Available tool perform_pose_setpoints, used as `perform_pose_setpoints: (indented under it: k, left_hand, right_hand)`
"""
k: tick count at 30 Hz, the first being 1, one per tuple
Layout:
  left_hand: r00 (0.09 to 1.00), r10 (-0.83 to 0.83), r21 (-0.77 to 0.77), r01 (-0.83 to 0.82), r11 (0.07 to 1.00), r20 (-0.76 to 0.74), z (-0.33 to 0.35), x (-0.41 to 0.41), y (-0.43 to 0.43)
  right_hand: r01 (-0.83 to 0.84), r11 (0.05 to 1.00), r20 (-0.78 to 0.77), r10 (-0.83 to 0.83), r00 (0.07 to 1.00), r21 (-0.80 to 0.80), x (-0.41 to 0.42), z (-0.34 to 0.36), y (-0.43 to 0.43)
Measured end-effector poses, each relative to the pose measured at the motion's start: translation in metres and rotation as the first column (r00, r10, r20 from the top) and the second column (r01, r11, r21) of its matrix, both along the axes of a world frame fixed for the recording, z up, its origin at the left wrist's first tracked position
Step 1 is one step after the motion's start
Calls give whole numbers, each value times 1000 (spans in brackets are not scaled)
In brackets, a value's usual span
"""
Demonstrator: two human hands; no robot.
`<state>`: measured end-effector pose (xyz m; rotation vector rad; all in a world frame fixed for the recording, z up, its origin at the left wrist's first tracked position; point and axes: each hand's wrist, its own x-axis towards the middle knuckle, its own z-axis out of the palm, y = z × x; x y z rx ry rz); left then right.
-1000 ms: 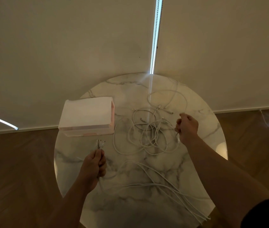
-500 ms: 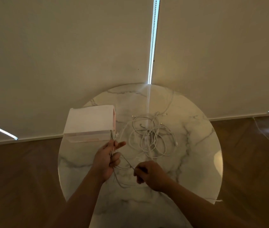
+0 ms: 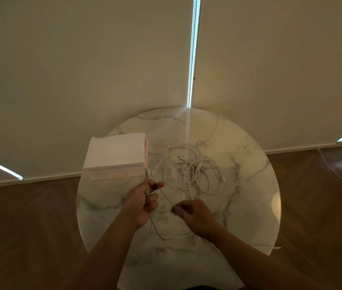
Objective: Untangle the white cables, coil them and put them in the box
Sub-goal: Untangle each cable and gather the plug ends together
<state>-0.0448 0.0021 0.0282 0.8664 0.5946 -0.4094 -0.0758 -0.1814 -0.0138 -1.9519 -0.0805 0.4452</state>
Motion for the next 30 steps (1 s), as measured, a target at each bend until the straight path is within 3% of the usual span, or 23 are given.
perform_pose_setpoints:
  k: [3,7,11,14,16,20,21,24,27,30]
  left_hand:
    - [998,-47,27,47,999,36,4,-3,-3]
    - [989,-122,88,115,990,80,10,-8,-7]
    - [959,-261,152,243,958,112,15,-16,-10]
    - [923,-362,178,337,925,133,17,-25,-14]
    - [917,-374,183,347,920,137,16,-30,-14]
    - [955,-270,219,239,946,123,8,-33,-12]
    - [972,-211,248,179,952,106,4,-31,-10]
    - [999,-47,319,38,947,19,-6,-20,10]
    - [996,-54,324,74,943,-72,-9,-14,35]
    - [996,-28,311,55,949,-90,-5,-10,47]
  right_hand:
    - [238,969,-138,-228,964,60,21,12,6]
    - [489,851,-63,-508,859,-190,58,33,3]
    - [372,928,-379,-355,855,-30,75,48,5]
    - [415,900,-602,-259,755,133,86,47,14]
    - [529,809,-690,-230,686,257,93,49,16]
    - [782,501,-771,-302,560,371,111,60,6]
    - [775,511,-740,-340,580,372,115,64,0]
    - [606,723,-565,-362,742,333,123,88,-22]
    - [337,915,-318,-259,912,222,124,129,-54]
    - [166,983,-74,-160,984,72,125,160,-77]
